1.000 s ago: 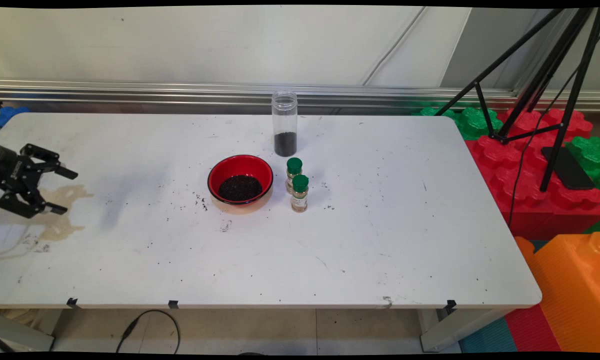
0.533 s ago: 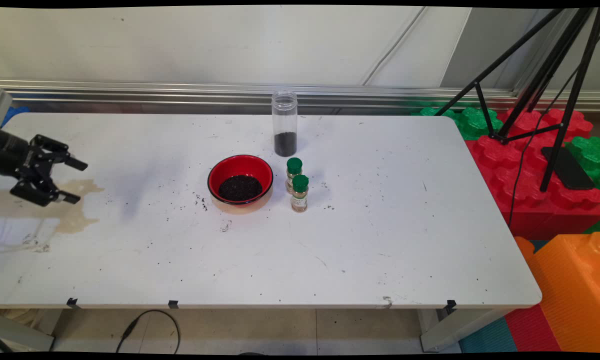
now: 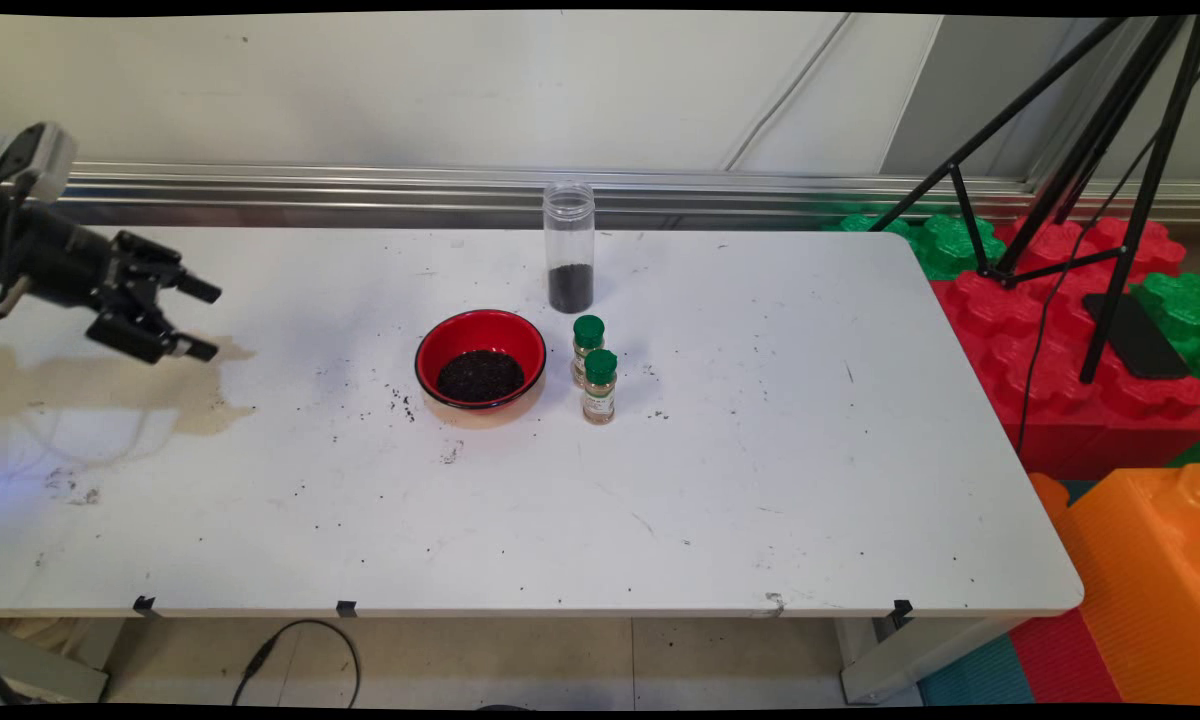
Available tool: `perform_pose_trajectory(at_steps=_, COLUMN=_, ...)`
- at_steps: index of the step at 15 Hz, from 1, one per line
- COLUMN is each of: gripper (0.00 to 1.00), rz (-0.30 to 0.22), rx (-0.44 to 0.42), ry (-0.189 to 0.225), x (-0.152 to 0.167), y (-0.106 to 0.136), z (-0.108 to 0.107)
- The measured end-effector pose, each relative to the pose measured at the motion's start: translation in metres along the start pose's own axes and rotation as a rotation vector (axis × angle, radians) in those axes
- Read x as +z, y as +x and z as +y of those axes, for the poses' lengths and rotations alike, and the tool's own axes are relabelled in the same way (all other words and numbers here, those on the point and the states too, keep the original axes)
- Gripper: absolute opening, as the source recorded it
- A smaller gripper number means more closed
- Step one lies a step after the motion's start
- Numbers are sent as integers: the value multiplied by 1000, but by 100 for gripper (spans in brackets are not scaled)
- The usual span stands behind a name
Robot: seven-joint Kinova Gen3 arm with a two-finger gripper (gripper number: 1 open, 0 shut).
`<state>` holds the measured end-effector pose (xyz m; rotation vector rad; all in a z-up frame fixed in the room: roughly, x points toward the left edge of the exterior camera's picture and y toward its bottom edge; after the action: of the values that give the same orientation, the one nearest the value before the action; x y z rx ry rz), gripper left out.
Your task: Pick up the black seasoning powder from the table
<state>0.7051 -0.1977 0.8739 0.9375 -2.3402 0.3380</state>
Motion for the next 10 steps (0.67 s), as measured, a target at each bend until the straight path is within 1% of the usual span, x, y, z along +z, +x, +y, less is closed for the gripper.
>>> perform_pose_trajectory(at_steps=4, gripper=100, rz=32, rx=-35, ry=12, x=14, y=30, z=-7)
perform_pose_trajectory(at_steps=5, gripper=100, rz=38, rx=-39, ry=14, x=16, y=34, z=-8)
perform_pose_trajectory(at_steps=10, gripper=100, rz=98, rx=-61, ry=16, x=44, y=71, z=-18)
